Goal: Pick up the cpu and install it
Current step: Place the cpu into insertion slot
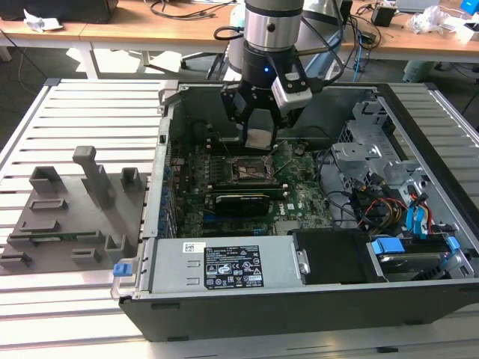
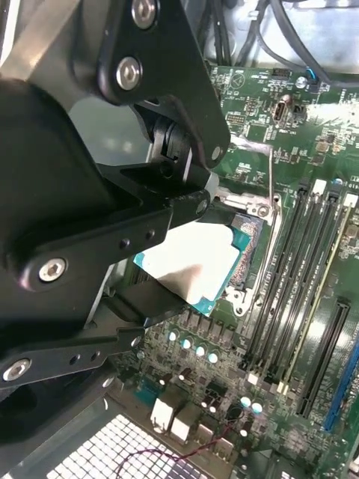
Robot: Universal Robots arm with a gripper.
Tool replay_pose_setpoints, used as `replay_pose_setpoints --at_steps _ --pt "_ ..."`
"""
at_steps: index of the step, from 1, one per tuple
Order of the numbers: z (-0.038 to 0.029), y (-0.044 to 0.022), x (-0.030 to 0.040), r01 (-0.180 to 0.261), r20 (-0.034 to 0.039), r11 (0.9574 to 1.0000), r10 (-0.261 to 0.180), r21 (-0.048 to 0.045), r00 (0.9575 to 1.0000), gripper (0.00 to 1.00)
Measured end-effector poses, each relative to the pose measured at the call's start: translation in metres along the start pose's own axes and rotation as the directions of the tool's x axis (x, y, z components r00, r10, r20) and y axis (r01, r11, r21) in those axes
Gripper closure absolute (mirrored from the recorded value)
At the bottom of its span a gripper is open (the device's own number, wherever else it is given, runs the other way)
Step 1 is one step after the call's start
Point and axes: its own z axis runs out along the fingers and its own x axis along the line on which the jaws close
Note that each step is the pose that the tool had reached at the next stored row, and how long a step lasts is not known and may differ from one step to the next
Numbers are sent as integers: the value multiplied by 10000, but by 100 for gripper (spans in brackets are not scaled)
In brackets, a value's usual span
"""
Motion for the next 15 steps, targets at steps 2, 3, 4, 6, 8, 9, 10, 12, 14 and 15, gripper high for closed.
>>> replay_pose_setpoints --at_steps 2,3,4,6,8,9,10,12,14,15 --pt "0 0 0 -284 -14 9996 284 13 9996 46" --pt "0 0 0 -375 -19 9993 375 16 9993 46" --pt "0 0 0 -451 -23 9990 451 19 9990 46" --pt "1 0 0 -677 -35 9977 677 27 9977 46" --pt "1 0 0 -857 -44 9963 858 34 9963 46" --pt "1 0 0 -1004 -51 9949 1004 41 9949 46" --pt "1 0 0 -1069 -54 9943 1069 43 9943 46" --pt "2 0 0 -1204 -61 9927 1204 48 9927 46" --pt "2 0 0 -1452 -73 9894 1452 59 9894 46" --pt "3 0 0 -1543 -77 9880 1543 63 9880 46"
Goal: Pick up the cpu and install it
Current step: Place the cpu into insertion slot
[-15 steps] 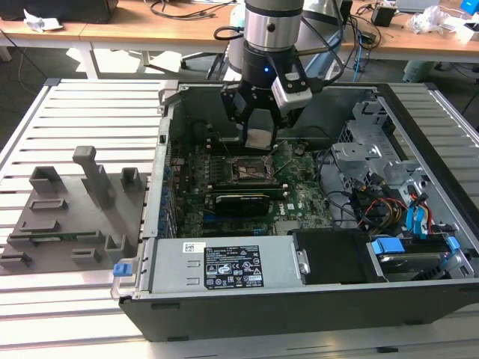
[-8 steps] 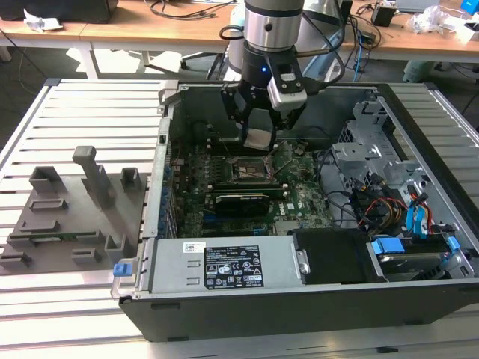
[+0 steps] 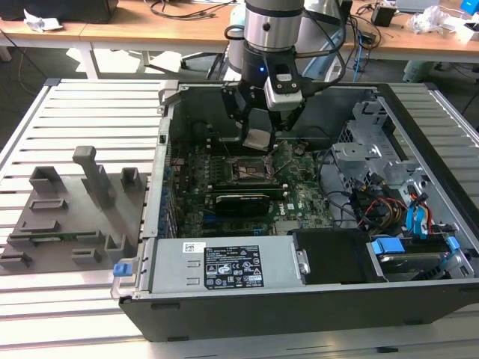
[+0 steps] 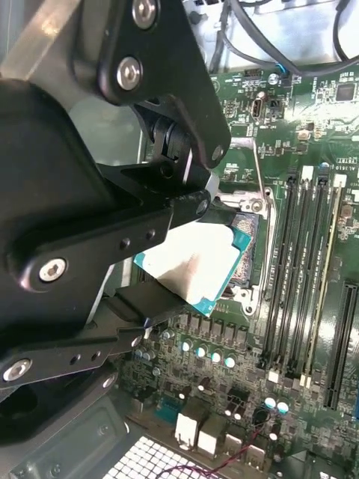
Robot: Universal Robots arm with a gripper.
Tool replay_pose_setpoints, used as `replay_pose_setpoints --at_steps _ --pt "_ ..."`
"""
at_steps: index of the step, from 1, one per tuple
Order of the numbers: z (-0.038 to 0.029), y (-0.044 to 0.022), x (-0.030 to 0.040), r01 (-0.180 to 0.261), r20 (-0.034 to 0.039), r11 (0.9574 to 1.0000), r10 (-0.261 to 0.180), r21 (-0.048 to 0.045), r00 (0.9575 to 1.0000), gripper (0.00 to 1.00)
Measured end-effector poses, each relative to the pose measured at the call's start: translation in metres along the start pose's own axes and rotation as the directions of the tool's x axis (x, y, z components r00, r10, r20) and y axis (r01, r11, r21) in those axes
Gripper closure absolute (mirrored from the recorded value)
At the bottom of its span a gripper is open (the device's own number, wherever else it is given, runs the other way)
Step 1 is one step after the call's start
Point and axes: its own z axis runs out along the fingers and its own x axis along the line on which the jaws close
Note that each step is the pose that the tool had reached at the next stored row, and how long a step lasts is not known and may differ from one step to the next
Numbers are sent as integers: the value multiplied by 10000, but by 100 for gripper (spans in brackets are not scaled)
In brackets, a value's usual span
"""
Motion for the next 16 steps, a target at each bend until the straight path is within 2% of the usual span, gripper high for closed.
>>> replay_pose_setpoints --at_steps 8,16 --pt "1 0 0 -668 -34 9978 668 27 9978 46" --pt "2 0 0 -1276 -63 9918 1277 52 9918 46"
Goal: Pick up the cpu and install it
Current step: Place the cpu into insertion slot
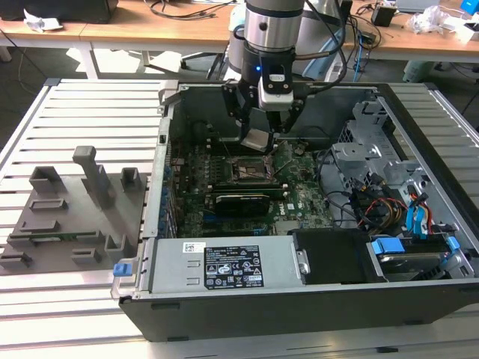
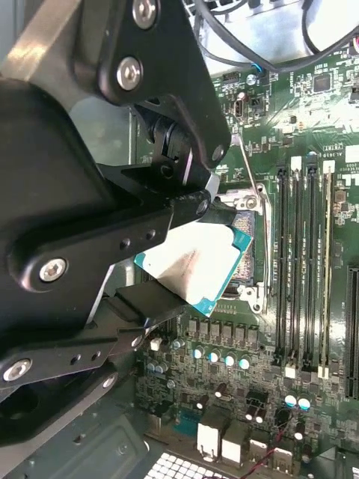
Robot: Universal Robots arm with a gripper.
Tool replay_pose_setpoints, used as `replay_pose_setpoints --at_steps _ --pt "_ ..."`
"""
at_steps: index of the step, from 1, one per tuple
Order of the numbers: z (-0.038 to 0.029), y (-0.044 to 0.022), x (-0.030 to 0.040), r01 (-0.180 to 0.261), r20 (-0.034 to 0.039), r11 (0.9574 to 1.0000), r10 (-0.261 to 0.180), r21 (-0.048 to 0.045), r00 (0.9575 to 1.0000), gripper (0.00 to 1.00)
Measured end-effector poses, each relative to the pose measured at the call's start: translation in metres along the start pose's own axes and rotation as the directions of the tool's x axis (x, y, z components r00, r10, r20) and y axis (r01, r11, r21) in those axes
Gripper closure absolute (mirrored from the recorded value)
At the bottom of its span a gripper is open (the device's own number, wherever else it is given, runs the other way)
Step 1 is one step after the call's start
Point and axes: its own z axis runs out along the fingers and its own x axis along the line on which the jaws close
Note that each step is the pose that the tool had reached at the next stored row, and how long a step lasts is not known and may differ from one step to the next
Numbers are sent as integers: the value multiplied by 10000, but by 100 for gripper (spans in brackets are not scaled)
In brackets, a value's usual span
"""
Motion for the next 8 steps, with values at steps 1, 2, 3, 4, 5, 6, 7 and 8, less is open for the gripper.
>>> replay_pose_setpoints --at_steps 1,2,3,4,5,6,7,8 --pt "0 0 0 -60 -2 10000 60 4 10000 46" --pt "0 0 0 -161 -7 9999 161 9 9999 46" --pt "0 0 0 -251 -11 9997 251 13 9997 46" --pt "0 0 0 -340 -15 9994 340 17 9994 46" --pt "0 0 0 -453 -21 9990 453 22 9990 46" --pt "0 0 0 -566 -26 9984 566 28 9984 46" --pt "0 0 0 -657 -30 9978 657 32 9978 46" --pt "0 0 0 -727 -33 9973 727 36 9973 46"
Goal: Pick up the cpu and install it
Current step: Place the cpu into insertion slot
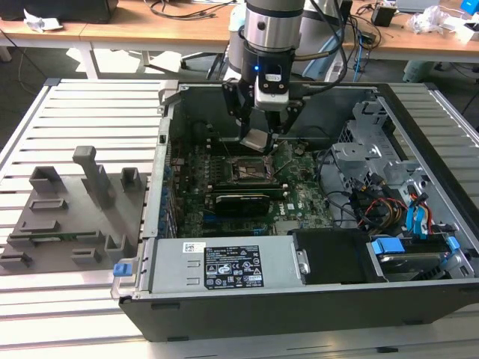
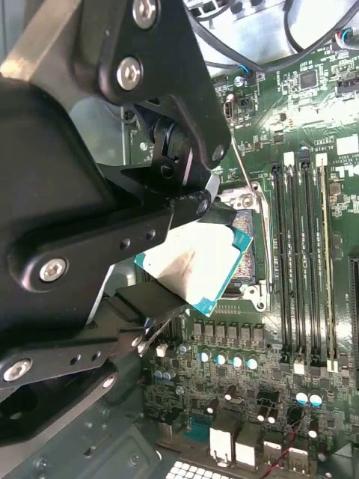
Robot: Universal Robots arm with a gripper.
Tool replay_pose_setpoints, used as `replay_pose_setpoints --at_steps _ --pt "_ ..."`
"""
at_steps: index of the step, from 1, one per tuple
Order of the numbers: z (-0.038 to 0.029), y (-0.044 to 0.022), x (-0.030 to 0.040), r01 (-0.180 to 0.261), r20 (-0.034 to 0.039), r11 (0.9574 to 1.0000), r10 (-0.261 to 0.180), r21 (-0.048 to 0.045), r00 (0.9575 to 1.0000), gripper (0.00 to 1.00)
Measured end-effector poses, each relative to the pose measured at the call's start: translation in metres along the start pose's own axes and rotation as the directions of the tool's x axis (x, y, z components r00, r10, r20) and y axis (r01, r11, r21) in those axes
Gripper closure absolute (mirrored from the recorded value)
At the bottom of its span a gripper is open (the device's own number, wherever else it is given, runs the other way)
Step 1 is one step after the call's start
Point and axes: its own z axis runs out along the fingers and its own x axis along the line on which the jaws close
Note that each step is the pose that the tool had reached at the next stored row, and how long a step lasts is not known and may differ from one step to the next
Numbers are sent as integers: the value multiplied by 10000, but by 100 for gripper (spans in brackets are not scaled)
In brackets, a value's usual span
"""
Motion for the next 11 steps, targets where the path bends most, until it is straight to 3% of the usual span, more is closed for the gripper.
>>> replay_pose_setpoints --at_steps 11 --pt "0 0 0 -800 -36 9968 800 40 9968 46"
